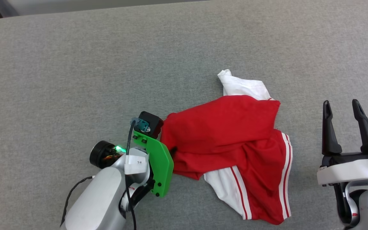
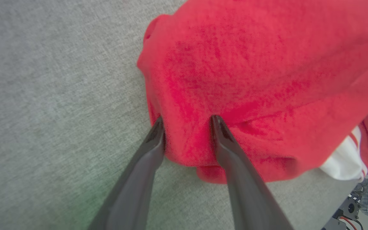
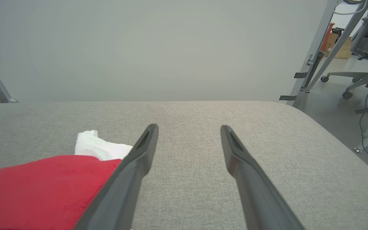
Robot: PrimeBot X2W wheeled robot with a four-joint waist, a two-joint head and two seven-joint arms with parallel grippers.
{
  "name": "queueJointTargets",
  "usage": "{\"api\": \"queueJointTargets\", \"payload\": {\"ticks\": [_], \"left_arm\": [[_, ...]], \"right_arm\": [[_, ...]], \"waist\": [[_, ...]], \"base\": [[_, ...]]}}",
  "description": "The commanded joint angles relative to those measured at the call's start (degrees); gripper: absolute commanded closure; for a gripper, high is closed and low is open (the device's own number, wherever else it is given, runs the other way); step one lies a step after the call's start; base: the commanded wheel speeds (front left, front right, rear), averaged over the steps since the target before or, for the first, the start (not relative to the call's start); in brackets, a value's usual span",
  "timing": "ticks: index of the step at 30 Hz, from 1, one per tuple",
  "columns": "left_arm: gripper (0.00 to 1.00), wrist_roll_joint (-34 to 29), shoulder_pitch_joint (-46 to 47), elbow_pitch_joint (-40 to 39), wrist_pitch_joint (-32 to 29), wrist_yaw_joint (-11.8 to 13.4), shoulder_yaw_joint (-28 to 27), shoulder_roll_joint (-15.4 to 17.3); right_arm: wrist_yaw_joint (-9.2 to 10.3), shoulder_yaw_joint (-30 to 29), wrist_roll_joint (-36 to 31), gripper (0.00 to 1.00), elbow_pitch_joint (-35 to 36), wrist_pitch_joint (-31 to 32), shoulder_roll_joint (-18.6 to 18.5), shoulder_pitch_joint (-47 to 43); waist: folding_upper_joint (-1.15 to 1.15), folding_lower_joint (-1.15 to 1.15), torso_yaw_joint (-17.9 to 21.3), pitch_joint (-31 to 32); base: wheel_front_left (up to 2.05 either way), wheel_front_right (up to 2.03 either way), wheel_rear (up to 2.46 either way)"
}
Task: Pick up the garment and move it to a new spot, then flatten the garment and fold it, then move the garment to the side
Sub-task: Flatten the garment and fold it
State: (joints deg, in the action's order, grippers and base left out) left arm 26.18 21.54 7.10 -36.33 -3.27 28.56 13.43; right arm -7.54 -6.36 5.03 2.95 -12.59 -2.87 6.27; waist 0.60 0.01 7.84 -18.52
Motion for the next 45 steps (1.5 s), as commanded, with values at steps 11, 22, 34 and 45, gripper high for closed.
{"api": "queueJointTargets", "payload": {"ticks": [11,22,34,45], "left_arm": [[1.0,-1.23,7.13,-1.73,7.55,-1.73,-1.93,1.57],[1.0,-8.07,24.02,2.19,4.72,-3.64,-0.12,10.48],[0.53,-11.79,44.22,21.2,13.31,-3.88,1.52,14.59],[0.0,-12.01,45.53,38.29,21.69,-2.55,2.04,12.15]], "right_arm": [[0.05,1.64,0.59,0.0,-4.85,-1.73,-0.01,2.02],[0.05,4.15,3.64,0.0,-8.75,-2.32,-0.01,4.03],[0.05,7.4,7.19,0.0,-10.15,-2.4,-0.01,6.19],[0.05,8.79,6.69,0.0,-10.77,-2.41,-0.01,6.93]], "waist": [[-0.6,-0.01,1.03,4.14],[-0.6,-0.01,6.42,2.92],[-0.6,-0.01,12.13,-2.32],[-0.6,-0.01,9.93,-2.33]], "base": [[0.0,0.0,0.0],[0.0,0.0,0.0],[0.0,0.0,0.0],[0.0,0.0,0.0]]}}
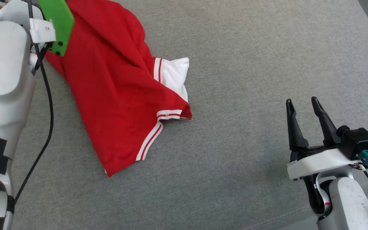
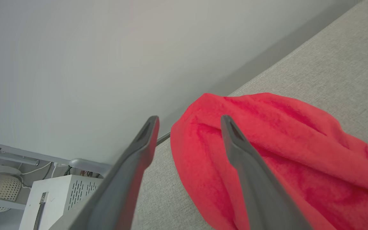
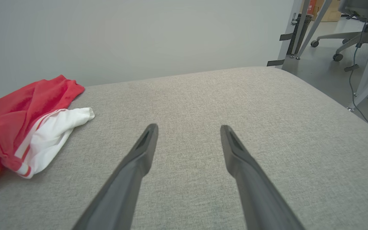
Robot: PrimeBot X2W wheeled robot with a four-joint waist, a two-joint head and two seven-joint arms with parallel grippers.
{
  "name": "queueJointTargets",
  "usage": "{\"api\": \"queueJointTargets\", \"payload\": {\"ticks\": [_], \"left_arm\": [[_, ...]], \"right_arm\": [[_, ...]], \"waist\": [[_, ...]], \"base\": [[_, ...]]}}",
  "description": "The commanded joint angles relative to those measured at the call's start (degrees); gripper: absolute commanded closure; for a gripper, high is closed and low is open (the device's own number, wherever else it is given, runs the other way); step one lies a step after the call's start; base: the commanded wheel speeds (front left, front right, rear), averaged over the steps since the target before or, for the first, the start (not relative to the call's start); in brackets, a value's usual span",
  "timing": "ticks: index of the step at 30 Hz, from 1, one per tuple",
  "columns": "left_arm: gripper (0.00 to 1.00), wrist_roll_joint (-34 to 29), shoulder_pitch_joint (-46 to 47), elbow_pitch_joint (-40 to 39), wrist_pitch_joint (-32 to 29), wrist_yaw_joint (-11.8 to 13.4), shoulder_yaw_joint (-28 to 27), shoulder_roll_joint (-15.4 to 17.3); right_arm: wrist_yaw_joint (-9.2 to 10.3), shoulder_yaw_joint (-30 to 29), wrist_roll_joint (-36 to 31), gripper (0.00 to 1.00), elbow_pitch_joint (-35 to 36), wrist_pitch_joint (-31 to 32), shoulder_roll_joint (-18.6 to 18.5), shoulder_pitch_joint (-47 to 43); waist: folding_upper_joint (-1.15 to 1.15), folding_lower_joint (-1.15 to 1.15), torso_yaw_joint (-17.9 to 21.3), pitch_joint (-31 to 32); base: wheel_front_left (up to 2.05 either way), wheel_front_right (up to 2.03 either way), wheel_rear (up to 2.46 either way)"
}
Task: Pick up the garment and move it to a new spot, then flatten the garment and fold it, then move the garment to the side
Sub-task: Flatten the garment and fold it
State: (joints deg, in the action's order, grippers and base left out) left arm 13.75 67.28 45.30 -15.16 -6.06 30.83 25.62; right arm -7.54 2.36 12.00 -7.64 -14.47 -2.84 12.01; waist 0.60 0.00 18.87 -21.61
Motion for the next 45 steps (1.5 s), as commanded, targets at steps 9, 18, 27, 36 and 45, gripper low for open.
{"api": "queueJointTargets", "payload": {"ticks": [9,18,27,36,45], "left_arm": [[0.0,4.23,-3.94,-0.59,15.7,0.48,-2.49,-3.74],[0.0,14.76,-26.0,-18.55,28.73,3.22,-10.09,-5.87],[0.0,17.18,-54.52,-37.08,30.12,8.1,-16.44,-9.23],[0.0,10.84,-63.47,-40.68,30.14,7.3,-17.47,-12.75],[0.0,7.29,-61.07,-41.27,30.15,5.31,-18.05,-15.11]], "right_arm": [[0.05,-2.4,-3.76,0.0,-0.57,-0.52,-0.04,0.49],[0.05,-6.84,-9.12,0.0,0.63,1.26,-0.04,-3.57],[0.05,-6.84,-9.25,0.0,2.01,3.65,-0.04,-7.59],[0.05,-6.6,-8.9,0.0,1.49,5.08,-0.04,-9.53],[0.05,-1.54,-8.69,0.0,1.04,19.15,-3.65,-5.12]], "waist": [[-0.6,0.0,-7.58,5.95],[-0.6,0.0,-16.01,13.42],[-0.6,0.0,-17.8,17.22],[-0.6,0.0,-19.47,17.22],[-0.6,0.0,-23.18,13.16]], "base": [[0.0,0.0,0.0],[0.0,0.0,0.0],[0.0,0.0,0.0],[0.0,0.0,0.0],[0.0,0.0,0.0]]}}
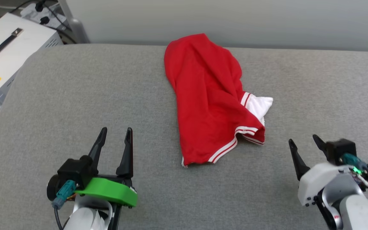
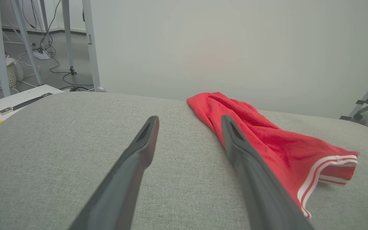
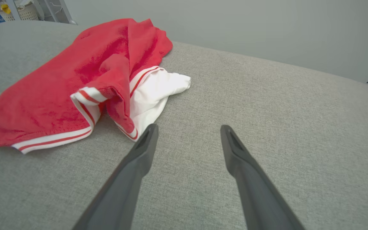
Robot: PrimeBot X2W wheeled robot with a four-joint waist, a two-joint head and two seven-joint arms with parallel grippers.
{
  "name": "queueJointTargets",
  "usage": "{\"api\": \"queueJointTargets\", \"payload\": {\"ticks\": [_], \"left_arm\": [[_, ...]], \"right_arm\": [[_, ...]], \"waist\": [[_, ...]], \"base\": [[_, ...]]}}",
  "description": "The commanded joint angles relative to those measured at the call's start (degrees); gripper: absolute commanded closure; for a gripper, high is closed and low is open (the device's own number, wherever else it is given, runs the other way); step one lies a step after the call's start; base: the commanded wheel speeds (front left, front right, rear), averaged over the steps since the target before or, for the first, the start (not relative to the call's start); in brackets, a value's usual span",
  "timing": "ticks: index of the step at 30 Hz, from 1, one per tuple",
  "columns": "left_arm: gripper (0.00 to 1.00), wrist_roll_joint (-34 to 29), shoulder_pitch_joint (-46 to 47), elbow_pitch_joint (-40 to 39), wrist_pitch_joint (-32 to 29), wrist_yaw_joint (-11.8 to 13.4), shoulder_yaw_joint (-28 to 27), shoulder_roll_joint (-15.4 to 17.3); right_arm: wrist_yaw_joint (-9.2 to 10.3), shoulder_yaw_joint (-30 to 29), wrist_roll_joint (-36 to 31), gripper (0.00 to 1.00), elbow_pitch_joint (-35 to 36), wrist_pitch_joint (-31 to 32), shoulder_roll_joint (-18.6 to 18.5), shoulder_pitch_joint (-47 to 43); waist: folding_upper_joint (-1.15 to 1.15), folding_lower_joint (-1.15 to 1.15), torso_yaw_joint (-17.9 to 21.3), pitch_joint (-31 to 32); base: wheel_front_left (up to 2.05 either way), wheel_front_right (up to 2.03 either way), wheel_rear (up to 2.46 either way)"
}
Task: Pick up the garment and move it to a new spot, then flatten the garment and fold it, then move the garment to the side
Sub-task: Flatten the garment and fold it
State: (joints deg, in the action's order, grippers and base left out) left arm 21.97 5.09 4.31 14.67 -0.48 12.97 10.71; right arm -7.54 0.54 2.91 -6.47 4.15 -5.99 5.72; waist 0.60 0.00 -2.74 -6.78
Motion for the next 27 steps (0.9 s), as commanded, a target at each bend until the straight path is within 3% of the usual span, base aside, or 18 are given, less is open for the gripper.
{"api": "queueJointTargets", "payload": {"ticks": [1,8,14,20,27], "left_arm": [[0.0,-1.18,1.46,-0.65,0.32,-0.48,-0.5,-0.54],[0.0,-3.37,3.19,-1.8,0.32,-2.57,-2.76,-3.28],[0.0,-4.75,4.47,-1.3,0.32,-4.16,-3.69,-5.23],[0.0,-5.84,5.26,-0.69,0.32,-5.25,-4.16,-6.52],[0.0,-6.67,5.18,-0.21,0.32,-5.92,-4.69,-7.3]], "right_arm": [[0.05,1.41,0.91,0.0,-0.33,3.27,-1.61,2.09],[0.05,4.27,8.96,0.0,-1.59,23.05,-7.37,10.83],[0.05,5.6,12.25,0.0,-4.82,34.09,-9.31,16.96],[0.05,7.37,11.18,0.0,-9.76,39.12,-11.66,19.18],[0.05,9.97,11.3,0.0,-13.93,38.4,-11.62,19.37]], "waist": [[-0.6,0.0,-2.09,-2.26],[-0.6,0.0,-6.13,-6.01],[-0.6,0.0,-9.44,-8.8],[-0.6,0.0,-12.01,-10.39],[-0.6,0.0,-12.65,-10.69]], "base": [[0.0,0.0,0.0],[0.0,0.0,0.0],[0.0,0.0,0.0],[0.0,0.0,0.0],[0.0,0.0,0.0]]}}
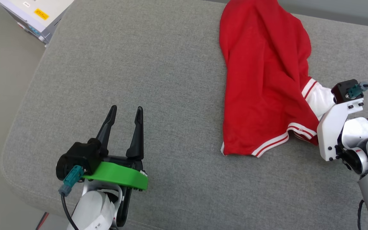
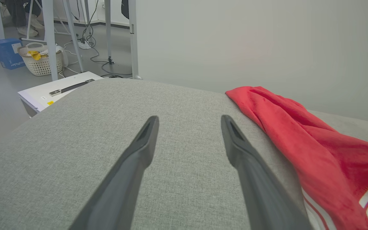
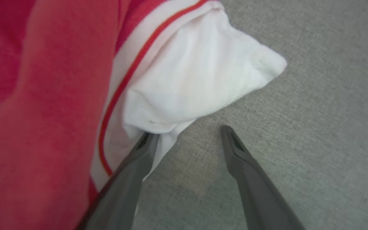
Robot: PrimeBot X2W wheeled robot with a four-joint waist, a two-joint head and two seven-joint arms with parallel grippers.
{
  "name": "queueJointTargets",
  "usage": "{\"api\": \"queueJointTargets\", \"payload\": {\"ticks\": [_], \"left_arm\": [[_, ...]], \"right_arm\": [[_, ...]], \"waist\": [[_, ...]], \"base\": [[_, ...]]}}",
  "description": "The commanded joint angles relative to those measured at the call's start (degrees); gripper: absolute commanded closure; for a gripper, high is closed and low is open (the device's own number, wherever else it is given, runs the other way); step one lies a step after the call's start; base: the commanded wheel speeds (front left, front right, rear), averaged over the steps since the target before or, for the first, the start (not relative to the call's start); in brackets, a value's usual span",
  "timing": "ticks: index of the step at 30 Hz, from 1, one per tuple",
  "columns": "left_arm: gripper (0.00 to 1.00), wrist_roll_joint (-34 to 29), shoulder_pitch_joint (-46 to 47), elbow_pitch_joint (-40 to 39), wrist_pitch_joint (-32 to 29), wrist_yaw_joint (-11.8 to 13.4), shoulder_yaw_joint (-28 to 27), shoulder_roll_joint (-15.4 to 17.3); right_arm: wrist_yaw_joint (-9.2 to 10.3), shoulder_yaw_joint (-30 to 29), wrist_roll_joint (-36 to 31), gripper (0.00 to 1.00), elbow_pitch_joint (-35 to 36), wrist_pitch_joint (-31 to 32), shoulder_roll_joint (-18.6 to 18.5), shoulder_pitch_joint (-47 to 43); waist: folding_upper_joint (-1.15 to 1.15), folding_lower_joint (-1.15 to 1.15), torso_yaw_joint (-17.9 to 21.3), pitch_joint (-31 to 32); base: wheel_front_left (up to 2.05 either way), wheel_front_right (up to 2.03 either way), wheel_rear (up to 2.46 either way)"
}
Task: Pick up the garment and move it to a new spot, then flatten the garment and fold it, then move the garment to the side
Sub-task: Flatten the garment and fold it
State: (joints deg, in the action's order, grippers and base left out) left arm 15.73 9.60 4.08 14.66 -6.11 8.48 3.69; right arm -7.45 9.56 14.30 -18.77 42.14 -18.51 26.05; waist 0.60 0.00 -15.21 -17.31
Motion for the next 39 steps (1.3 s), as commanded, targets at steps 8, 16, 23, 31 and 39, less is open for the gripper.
{"api": "queueJointTargets", "payload": {"ticks": [8,16,23,31,39], "left_arm": [[0.0,-1.58,0.14,1.37,0.34,-0.75,-0.24,-0.59],[0.0,-2.72,-1.17,2.22,0.34,-1.0,-1.07,-0.65],[0.0,-3.05,-2.46,3.04,0.34,-1.18,-0.64,-0.67],[0.0,-3.25,-2.39,3.5,0.34,-1.26,-0.44,-0.66],[0.0,-3.13,-1.82,4.62,0.34,-1.32,0.14,-0.53]], "right_arm": [[-0.03,5.03,1.73,1.0,-3.64,-2.78,-1.31,-2.05],[-0.03,-0.38,0.77,1.0,-1.58,-8.26,-1.95,-5.32],[-0.03,-13.1,-0.4,1.0,5.46,-10.27,-1.46,-12.13],[-0.03,-25.47,-4.91,1.0,7.49,-11.5,-0.4,-17.96],[-0.03,-30.97,-10.44,1.0,3.16,-16.46,-0.03,-19.42]], "waist": [[-0.6,0.0,2.36,2.19],[-0.6,0.0,7.35,6.76],[-0.6,0.0,11.94,8.82],[-0.6,0.0,14.09,8.13],[-0.6,0.0,15.05,7.18]], "base": [[0.0,0.0,0.0],[0.0,0.0,0.0],[0.0,0.0,0.0],[0.0,0.0,0.0],[0.0,0.0,0.0]]}}
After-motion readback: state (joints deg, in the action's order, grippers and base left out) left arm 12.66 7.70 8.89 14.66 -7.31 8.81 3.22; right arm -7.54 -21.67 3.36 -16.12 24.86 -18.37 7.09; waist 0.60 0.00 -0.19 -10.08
